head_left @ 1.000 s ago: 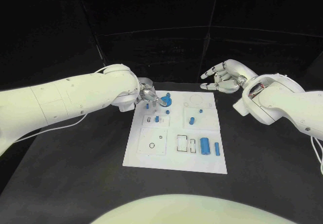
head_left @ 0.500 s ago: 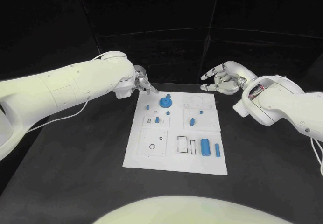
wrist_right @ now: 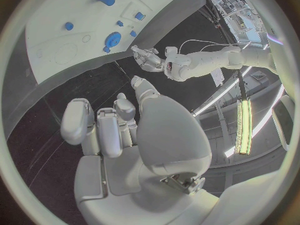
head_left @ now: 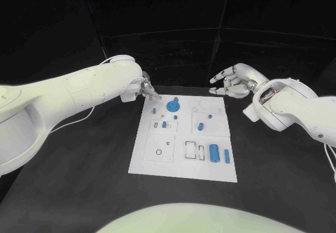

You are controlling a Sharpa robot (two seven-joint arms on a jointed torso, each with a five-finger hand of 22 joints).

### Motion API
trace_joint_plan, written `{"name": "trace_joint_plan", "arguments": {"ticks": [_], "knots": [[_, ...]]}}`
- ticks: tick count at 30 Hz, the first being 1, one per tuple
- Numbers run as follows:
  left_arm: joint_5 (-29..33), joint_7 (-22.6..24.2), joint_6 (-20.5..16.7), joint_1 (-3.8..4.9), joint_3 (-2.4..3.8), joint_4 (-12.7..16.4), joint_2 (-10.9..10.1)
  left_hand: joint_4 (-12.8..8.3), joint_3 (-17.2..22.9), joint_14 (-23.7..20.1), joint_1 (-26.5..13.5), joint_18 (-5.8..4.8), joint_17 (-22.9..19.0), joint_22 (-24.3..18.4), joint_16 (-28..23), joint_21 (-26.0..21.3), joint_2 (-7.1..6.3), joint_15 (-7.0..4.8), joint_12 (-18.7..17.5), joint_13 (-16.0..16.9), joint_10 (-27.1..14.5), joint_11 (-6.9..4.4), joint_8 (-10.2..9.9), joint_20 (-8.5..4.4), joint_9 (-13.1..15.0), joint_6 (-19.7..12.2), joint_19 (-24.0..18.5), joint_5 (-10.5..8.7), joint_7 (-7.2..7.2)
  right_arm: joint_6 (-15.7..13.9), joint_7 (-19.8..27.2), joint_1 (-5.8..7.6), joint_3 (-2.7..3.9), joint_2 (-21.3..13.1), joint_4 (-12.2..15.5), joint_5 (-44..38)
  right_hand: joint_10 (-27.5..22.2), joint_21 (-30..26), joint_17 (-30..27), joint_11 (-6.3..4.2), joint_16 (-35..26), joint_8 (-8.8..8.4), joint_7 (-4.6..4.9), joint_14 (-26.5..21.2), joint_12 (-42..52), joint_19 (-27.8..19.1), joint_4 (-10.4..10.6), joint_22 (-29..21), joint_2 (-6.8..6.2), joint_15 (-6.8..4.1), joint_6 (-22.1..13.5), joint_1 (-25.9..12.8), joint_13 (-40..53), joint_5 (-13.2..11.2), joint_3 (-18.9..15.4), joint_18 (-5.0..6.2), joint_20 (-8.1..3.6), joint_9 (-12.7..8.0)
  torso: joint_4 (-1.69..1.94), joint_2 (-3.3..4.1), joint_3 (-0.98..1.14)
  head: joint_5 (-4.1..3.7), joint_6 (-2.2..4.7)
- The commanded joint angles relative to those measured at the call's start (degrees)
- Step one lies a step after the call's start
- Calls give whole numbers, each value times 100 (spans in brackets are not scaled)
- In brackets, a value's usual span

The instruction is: Assemble the parts on the task board

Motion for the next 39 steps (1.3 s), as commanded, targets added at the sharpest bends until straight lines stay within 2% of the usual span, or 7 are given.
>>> {"name": "trace_joint_plan", "arguments": {"ticks": [1, 6, 12, 18, 33, 39], "knots": [[-90, -15, 296, -7, 5, -97, 31, 8, -45, 604, 86, -11, 1509, 17, 18, -10, 7, 40, 19, 5, -21, 10, -23, 46, -14, 43, 17, -23, -4, 17, 54, 10, 3, 7, 2, 8, -43, -33, 2, 6, -7, 33, 0, 265, -18, -38, 38, -6, -23, -39, -34, -11, -6, -22, -12, 79, 0, -4, 2, -2, 2, 13, 1], [-77, -94, 459, -36, 5, -171, 74, 4, -77, 604, 121, -13, 1509, 28, 18, -4, 31, 38, 31, 13, -16, 5, -21, 46, -27, 87, 23, -23, -11, 21, 57, 10, 3, 20, 0, 8, -41, -33, 0, 6, -9, 35, 1, 265, -16, -36, 47, -4, -16, -39, -36, -15, -4, -21, -10, 79, 0, -4, -3, -5, 6, 37, -13], [-59, -178, 630, -111, 5, -203, 117, 5, -103, 604, 134, -12, 1509, 27, 18, -6, 37, 37, 29, 7, -20, 1, -18, 46, -34, 115, 22, -24, -17, 25, 59, 9, 3, 30, -6, 8, -41, -33, 0, 6, -9, 35, 1, 265, -16, -36, 47, -4, -16, -39, -36, -15, -4, -21, -10, 79, 0, -4, 10, -4, 3, 29, -14], [-51, -140, 601, -166, 5, -178, 118, 12, -126, 604, 139, -14, 1509, 37, 18, 0, 50, 34, 40, 19, -14, -3, -14, 45, -40, 141, 26, -24, -22, 24, 60, 9, 3, 37, -14, 8, -43, -32, 3, 6, -8, 36, 1, 266, -18, -33, 50, -1, -12, -39, -37, -15, -8, -19, -8, 78, 0, -4, 6, -9, 5, 31, -13], [35, -94, 515, -189, 5, -57, 99, 22, -191, 604, 181, -25, 1509, 89, 18, 36, 98, 21, 78, 55, 19, -19, -9, 36, -60, 206, 54, -23, -41, 26, 60, 9, 3, 62, -48, 8, -43, -32, 3, 6, -8, 36, 1, 266, -18, -33, 50, -1, -12, -39, -37, -15, -8, -19, -8, 78, 0, -4, 8, -8, 6, 46, -20], [166, -98, 558, -190, 5, -37, 104, -35, -218, 604, 316, -28, 1509, 108, 18, 46, 158, 10, 84, 51, 27, -31, -16, 25, -85, 245, 63, -21, -52, 34, 59, 9, 3, 78, -57, 8, -37, -33, 3, 6, -8, 38, 1, 266, -10, -34, 55, -3, -9, -39, -38, -16, 0, -17, -7, 78, 1, -4, 5, -8, 5, 60, -15]]}}
